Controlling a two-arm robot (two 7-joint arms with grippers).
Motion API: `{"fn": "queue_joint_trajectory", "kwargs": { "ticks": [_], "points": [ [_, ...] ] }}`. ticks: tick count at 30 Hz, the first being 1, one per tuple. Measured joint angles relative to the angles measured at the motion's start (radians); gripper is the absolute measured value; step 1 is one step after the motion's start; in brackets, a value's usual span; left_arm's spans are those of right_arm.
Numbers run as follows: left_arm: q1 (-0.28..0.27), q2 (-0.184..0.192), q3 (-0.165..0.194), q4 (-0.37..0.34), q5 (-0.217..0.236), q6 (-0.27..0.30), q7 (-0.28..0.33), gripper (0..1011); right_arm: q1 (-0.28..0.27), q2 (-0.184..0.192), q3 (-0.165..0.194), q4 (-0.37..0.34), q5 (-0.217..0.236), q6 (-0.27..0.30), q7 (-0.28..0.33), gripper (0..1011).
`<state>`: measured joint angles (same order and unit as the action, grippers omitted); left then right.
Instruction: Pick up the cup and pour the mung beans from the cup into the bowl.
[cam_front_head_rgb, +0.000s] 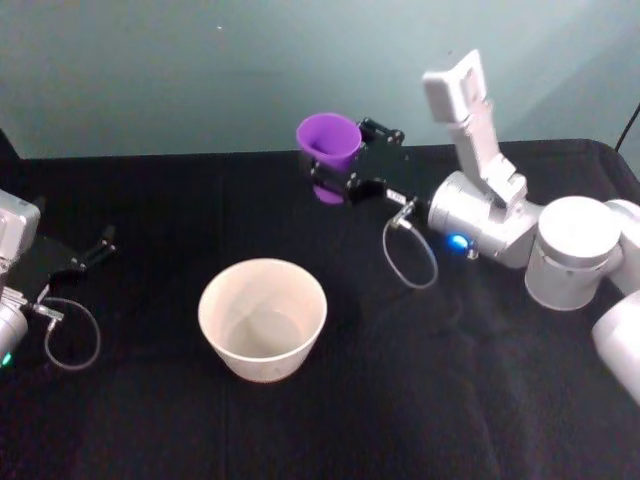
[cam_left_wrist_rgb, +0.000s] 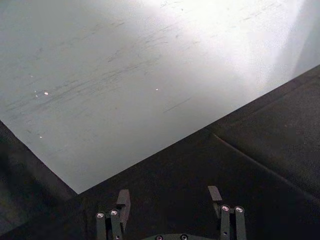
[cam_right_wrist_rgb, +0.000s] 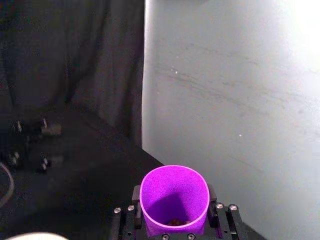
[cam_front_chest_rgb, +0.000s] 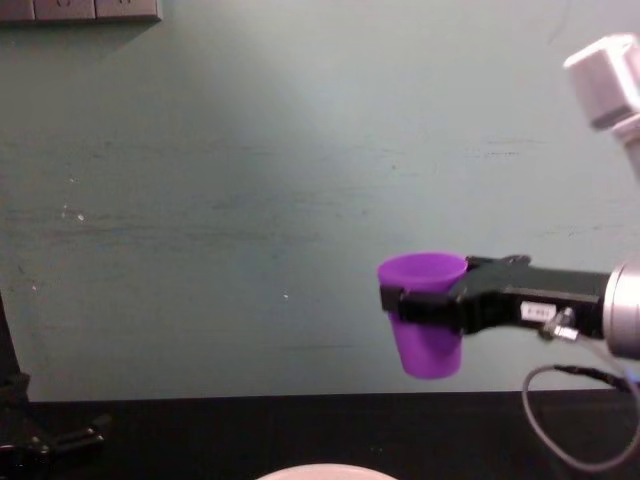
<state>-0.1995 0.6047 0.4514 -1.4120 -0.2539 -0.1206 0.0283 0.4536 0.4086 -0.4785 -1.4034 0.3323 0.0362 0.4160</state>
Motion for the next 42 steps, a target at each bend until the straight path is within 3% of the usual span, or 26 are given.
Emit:
{"fn": "queue_joint_trajectory", "kwargs": {
  "ticks": [2,5,9,10,13,18,19,24,29,42],
  "points": [
    [0.0,0.0,0.0,0.0,0.0,0.0,0.0,1012,-0.002,0.001,-0.015,0.005,-0.046,-0.029,-0.014,724],
    [0.0,0.0,0.0,0.0,0.0,0.0,0.0,1011,-0.009,0.011,-0.056,0.021,-0.173,-0.11,-0.059,724],
    [0.0,0.0,0.0,0.0,0.0,0.0,0.0,1011,-0.01,0.024,-0.093,0.029,-0.288,-0.166,-0.094,726],
    [0.0,0.0,0.0,0.0,0.0,0.0,0.0,1012,-0.011,0.031,-0.106,0.028,-0.336,-0.189,-0.111,726],
    [0.0,0.0,0.0,0.0,0.0,0.0,0.0,1011,-0.012,0.04,-0.123,0.022,-0.398,-0.215,-0.132,726],
    [0.0,0.0,0.0,0.0,0.0,0.0,0.0,1012,-0.012,0.038,-0.12,0.023,-0.385,-0.212,-0.13,726],
    [0.0,0.0,0.0,0.0,0.0,0.0,-0.001,1011,-0.014,0.044,-0.128,0.02,-0.422,-0.226,-0.143,724],
    [0.0,0.0,0.0,0.0,0.0,0.0,0.0,1011,-0.019,0.047,-0.128,0.01,-0.456,-0.236,-0.153,726],
    [0.0,0.0,0.0,0.0,0.0,0.0,0.0,1011,-0.029,0.052,-0.137,-0.008,-0.524,-0.256,-0.172,726],
    [0.0,0.0,0.0,0.0,0.0,0.0,0.0,1012,-0.039,0.054,-0.141,-0.02,-0.624,-0.279,-0.185,726]
  ]
}}
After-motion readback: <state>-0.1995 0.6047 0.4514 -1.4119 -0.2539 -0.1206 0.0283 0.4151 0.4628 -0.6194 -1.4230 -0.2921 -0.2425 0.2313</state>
